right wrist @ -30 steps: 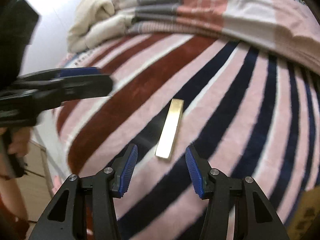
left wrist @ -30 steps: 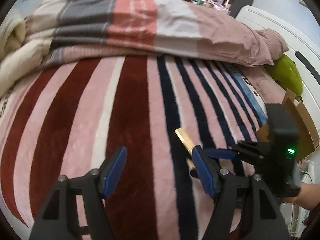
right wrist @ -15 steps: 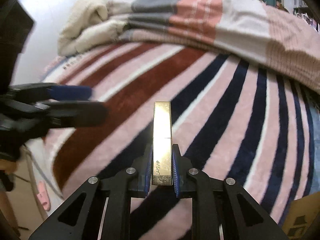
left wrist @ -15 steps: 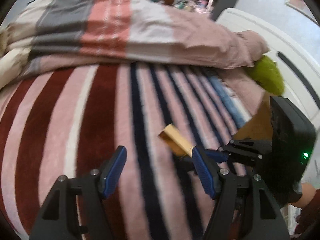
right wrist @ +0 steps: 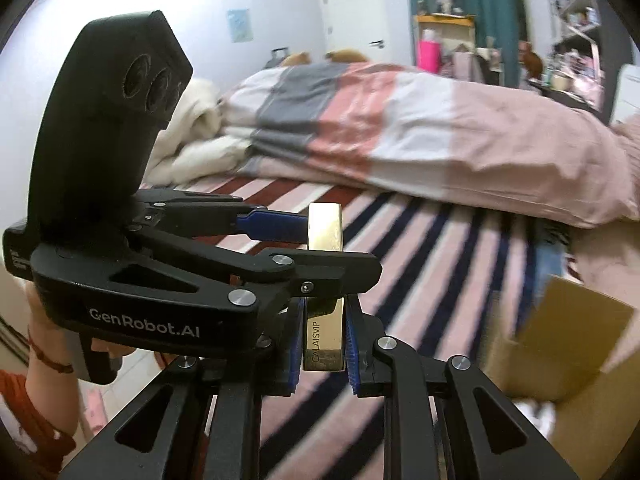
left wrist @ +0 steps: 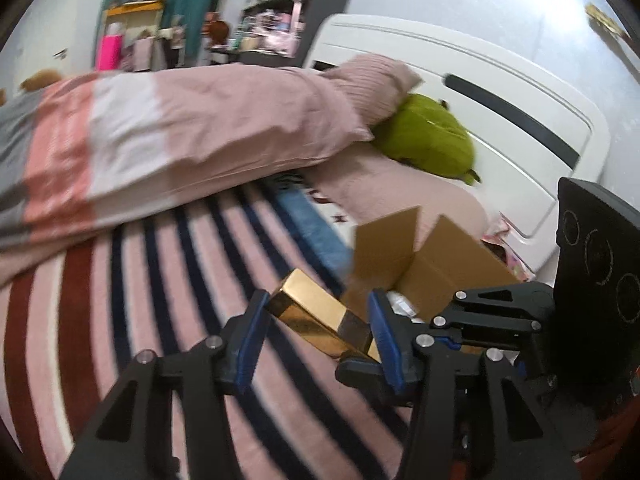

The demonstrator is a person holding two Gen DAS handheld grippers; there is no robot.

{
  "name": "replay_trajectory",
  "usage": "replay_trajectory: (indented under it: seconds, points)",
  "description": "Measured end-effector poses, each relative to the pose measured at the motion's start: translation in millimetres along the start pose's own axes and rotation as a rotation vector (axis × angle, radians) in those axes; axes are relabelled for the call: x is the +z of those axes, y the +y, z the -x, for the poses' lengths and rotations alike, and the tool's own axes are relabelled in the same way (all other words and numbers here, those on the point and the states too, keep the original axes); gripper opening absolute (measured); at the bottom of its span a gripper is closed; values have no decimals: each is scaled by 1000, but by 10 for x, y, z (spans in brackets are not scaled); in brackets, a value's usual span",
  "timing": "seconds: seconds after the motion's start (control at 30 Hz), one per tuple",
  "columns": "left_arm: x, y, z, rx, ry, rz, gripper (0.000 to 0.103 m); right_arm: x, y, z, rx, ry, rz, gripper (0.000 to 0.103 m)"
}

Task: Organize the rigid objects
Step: 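Lower the gold tube into the cardboard box and open the gripper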

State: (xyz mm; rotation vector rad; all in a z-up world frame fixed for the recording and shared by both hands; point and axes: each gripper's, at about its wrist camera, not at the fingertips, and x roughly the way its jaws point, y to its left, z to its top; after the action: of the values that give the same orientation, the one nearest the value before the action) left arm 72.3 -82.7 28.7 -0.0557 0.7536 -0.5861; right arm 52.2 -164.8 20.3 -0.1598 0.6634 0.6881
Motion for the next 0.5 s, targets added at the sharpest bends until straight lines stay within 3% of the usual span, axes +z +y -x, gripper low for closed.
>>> replay_trajectory:
  seconds: [0.2,0.5]
  points:
    - [226,-542,-508,-54,58,-82,47,-202,-535,364,-97,11,-74,13]
    - [273,-853,-1071,-84,153,-105,47,-490,-1106,478,-152,90,-167,13]
